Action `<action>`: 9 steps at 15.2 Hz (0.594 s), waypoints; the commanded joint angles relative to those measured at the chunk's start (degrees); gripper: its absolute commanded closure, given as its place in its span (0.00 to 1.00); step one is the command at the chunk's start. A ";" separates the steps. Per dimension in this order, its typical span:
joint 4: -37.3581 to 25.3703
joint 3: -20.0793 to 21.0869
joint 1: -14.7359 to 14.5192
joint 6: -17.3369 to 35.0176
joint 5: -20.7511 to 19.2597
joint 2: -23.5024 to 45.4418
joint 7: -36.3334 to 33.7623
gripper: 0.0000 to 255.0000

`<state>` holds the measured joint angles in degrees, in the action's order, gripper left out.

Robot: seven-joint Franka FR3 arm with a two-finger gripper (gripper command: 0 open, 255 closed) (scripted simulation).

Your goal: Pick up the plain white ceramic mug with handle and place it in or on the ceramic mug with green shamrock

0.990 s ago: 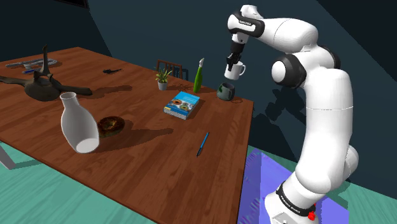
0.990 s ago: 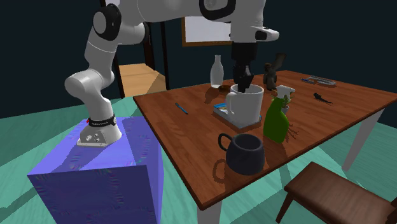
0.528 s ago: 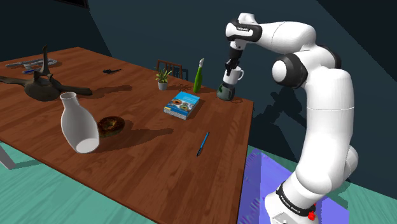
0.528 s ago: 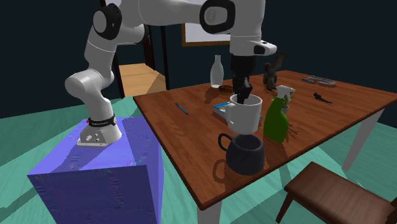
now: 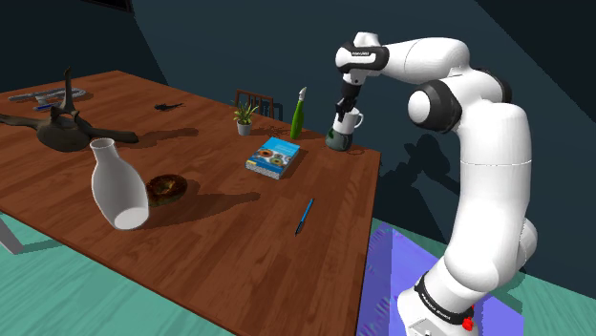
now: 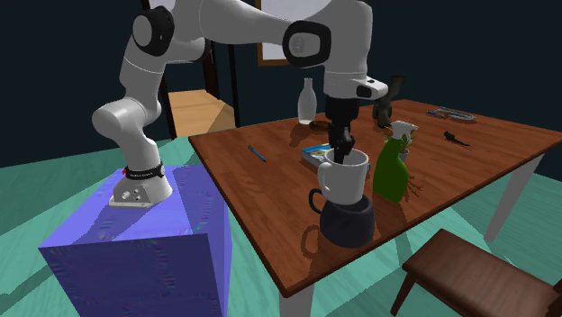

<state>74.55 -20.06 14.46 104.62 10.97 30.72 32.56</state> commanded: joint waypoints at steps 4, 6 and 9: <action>0.22 -0.01 -0.02 0.23 0.00 -0.06 0.03 1.00; 0.22 -0.01 -0.02 0.23 0.00 -0.06 0.03 1.00; 0.24 -0.01 -0.02 0.24 0.00 -0.07 0.03 0.00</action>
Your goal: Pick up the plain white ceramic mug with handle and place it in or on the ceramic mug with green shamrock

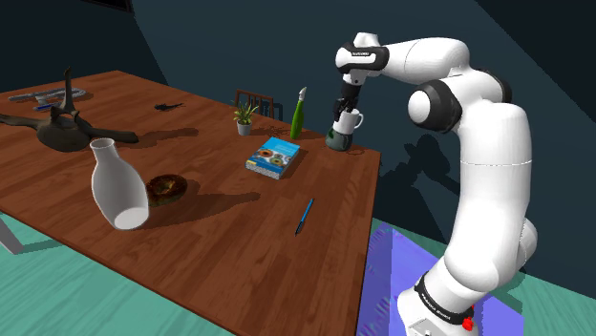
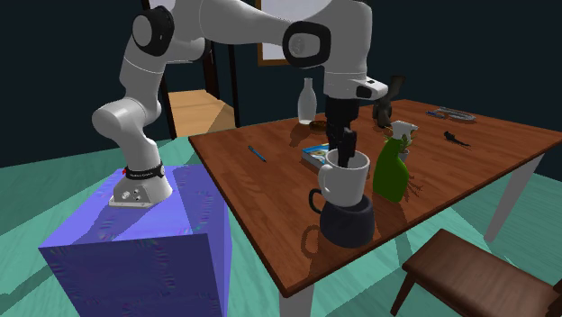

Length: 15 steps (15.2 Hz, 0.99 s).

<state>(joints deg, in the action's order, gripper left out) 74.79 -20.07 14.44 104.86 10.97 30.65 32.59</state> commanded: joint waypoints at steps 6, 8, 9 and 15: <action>-5.65 -0.15 0.59 -5.70 -0.18 -0.13 -0.36 0.00; -7.41 -0.17 0.82 -7.30 -0.17 0.01 -0.44 0.00; -7.39 -0.17 0.82 -7.29 -0.17 0.00 -0.44 0.00; -7.41 -0.17 0.82 -7.30 -0.17 0.01 -0.44 0.00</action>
